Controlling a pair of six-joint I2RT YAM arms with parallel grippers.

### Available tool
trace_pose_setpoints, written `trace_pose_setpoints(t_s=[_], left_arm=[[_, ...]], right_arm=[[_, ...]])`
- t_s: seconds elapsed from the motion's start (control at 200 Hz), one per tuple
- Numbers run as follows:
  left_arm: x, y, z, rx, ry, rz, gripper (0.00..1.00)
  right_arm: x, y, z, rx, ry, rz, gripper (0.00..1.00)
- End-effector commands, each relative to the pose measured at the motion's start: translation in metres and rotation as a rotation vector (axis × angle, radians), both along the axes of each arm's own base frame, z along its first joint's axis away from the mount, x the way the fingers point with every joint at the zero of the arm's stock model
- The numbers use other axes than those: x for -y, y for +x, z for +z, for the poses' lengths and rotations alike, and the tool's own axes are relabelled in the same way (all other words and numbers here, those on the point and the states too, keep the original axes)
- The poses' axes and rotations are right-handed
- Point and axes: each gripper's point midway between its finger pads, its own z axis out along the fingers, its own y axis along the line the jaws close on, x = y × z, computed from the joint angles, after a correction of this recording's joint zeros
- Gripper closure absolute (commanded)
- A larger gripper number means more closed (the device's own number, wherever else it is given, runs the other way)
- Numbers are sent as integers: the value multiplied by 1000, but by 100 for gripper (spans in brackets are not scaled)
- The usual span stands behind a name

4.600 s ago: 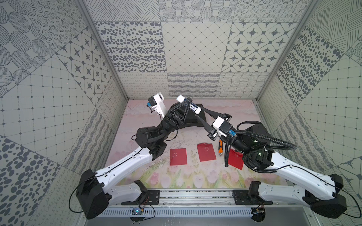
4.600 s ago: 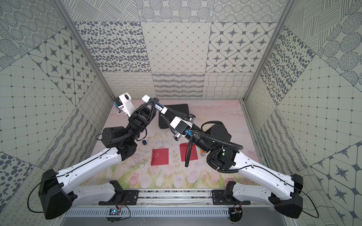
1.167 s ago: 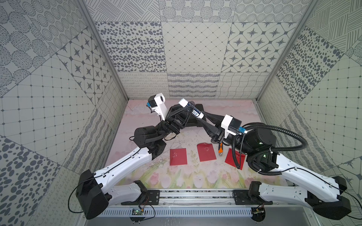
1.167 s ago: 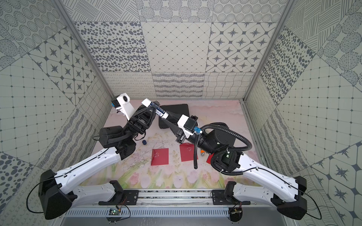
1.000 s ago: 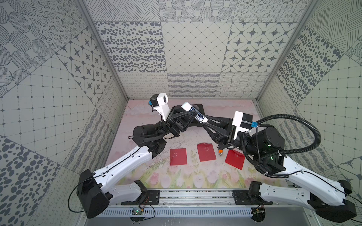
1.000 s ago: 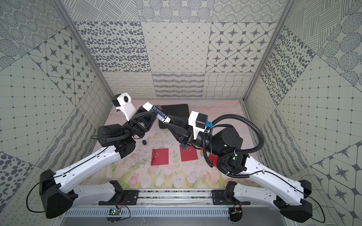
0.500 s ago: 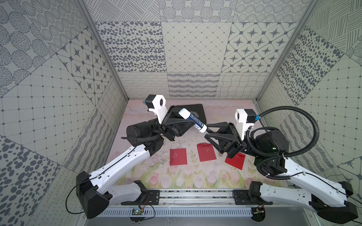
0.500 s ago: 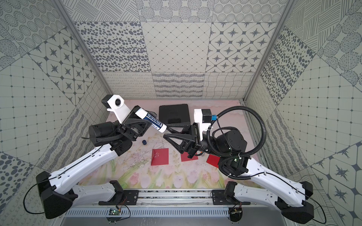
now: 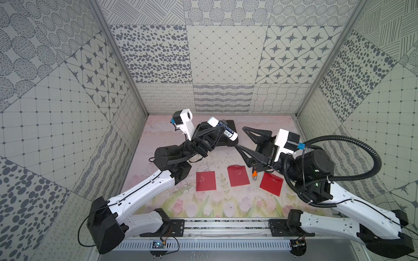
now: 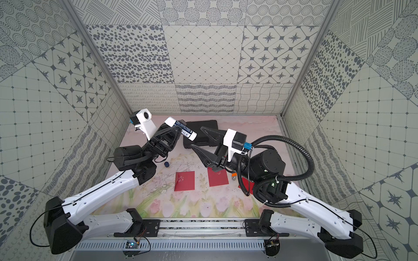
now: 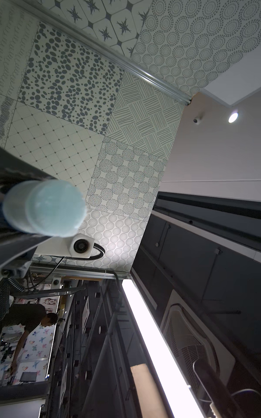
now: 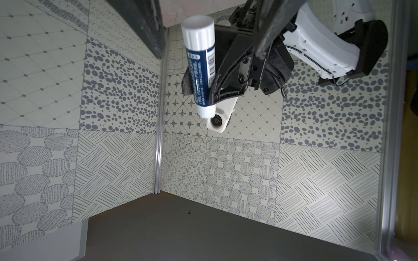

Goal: Seal the envelope with a glue stick
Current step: Unscrew the glue stick.

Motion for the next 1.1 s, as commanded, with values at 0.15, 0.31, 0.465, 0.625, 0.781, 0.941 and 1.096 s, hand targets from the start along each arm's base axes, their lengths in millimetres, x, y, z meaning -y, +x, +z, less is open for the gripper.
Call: trace_pose_setpoints(t_s=[0.15,0.31,0.465,0.625,0.781,0.941,1.096], left_arm=[[-20,38,-1,-250,-127,70,100],[-20,46,-9,-340,-87,86,100],[-22,52,-17,-415,-52,109,100],[-21,52,-20,-446,-32,102,100],[-18,52,-20,-456,-24,85,100],[-18,51,-20,-460,-21,80,100],[-19,50,-19,-460,-23,75,100]], right_arm=[[-16,22,4,372,-183,-281,36],[-23,35,2,404,-224,-352,37],[-28,44,-1,419,-255,-393,42],[-35,52,-2,426,-293,-421,49],[-43,58,-3,426,-307,-429,56],[-48,61,-3,420,-311,-433,62],[-50,68,-9,401,-333,-454,62]])
